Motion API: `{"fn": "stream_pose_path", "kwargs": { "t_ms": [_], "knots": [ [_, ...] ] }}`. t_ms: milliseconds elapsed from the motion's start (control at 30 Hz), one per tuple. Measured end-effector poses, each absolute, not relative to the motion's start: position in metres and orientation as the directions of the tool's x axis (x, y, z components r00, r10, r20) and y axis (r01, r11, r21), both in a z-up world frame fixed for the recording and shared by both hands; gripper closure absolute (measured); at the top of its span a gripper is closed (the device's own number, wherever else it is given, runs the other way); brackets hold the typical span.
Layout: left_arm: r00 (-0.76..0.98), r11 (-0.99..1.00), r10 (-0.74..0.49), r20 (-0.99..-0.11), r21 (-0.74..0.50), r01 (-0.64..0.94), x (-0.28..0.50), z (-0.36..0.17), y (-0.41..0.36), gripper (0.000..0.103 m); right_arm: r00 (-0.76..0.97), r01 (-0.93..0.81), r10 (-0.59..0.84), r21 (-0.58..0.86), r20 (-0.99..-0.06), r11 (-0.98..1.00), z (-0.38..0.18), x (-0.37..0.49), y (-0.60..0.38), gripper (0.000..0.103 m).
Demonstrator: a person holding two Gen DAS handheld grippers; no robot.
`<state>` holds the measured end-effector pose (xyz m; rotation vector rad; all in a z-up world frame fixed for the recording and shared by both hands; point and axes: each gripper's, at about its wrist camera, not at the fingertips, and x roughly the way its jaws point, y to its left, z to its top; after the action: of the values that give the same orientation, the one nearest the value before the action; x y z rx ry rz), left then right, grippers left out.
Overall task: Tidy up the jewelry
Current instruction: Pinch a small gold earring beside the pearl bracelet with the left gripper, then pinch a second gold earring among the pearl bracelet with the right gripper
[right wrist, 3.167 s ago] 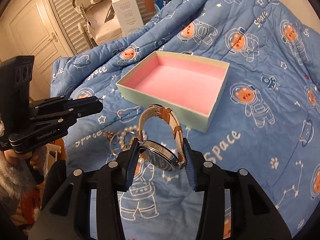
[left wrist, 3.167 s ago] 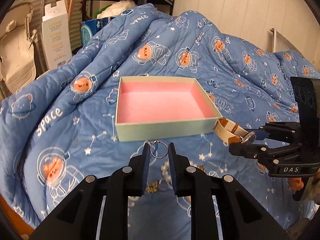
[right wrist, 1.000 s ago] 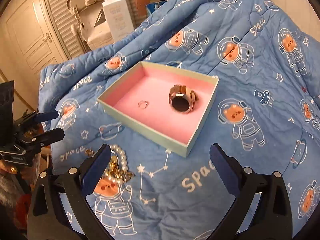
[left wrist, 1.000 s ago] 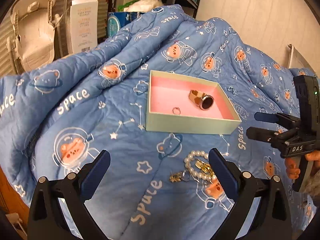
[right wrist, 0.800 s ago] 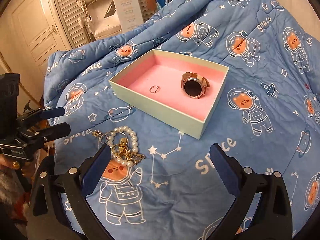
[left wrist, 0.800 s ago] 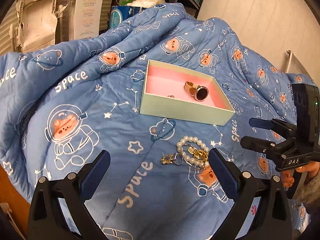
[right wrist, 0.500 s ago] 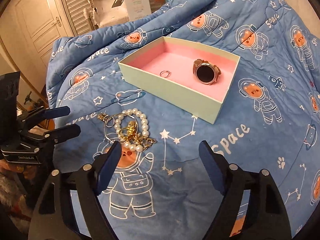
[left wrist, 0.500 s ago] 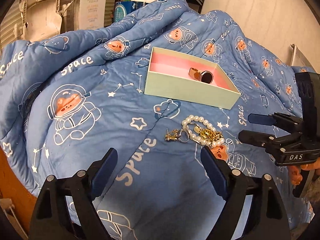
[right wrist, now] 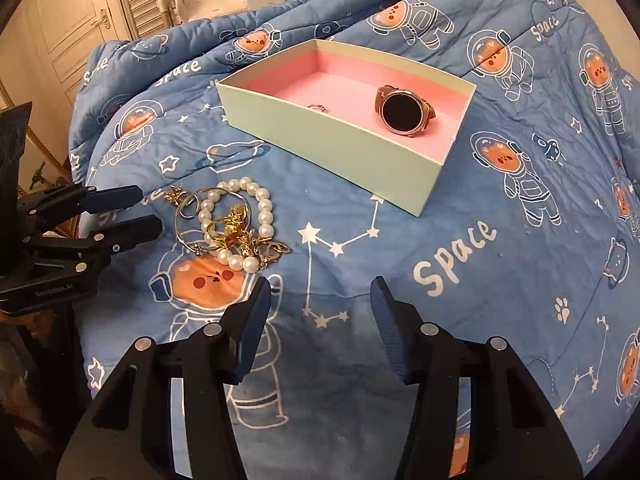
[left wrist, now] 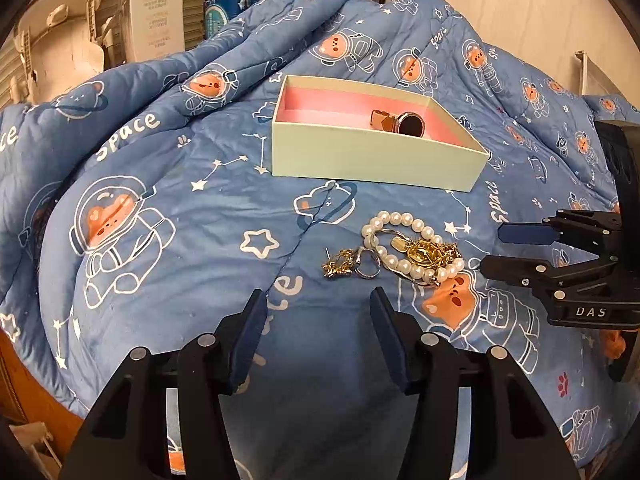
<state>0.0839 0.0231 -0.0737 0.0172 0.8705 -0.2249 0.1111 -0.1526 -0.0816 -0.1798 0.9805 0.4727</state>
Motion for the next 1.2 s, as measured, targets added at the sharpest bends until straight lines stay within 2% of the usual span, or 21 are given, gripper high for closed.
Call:
{"fn": "stream_pose_path", "kwargs": {
  "t_ms": [200,267,433,500,1000,1200],
  "knots": [
    [0.630,0.966,-0.159,-0.760,0.011,0.257,0.096,-0.078,0.011,0.067,0.462,-0.453,0.301,0.069,-0.834,0.889,-0.083,0.108,-0.156,0.051],
    [0.626,0.960,-0.176,-0.759,0.007,0.279,0.099,-0.077,0.011,0.073,0.459,-0.452,0.303,0.074,-0.835,0.889,-0.084,0.107,-0.157,0.051],
    [0.618,0.941,-0.255,-0.744,-0.041,0.337,0.107,-0.075,0.013,0.078,0.449,-0.464,0.313,0.081,-0.837,0.882,-0.085,0.106,-0.156,0.051],
    [0.603,0.931,-0.277,-0.748,-0.055,0.360,0.108,-0.076,0.010,0.086,0.447,-0.469,0.318,0.083,-0.836,0.879,-0.085,0.106,-0.154,0.051],
    [0.611,0.945,-0.317,-0.725,-0.188,0.267,0.088,-0.075,0.033,0.086,0.382,-0.535,0.444,0.198,-0.811,0.821,-0.076,0.096,-0.136,0.051],
    [0.609,0.949,-0.312,-0.729,-0.211,0.235,0.086,-0.079,0.039,0.086,0.322,-0.571,0.547,0.303,-0.773,0.763,-0.071,0.101,-0.124,0.051]
  ]
}}
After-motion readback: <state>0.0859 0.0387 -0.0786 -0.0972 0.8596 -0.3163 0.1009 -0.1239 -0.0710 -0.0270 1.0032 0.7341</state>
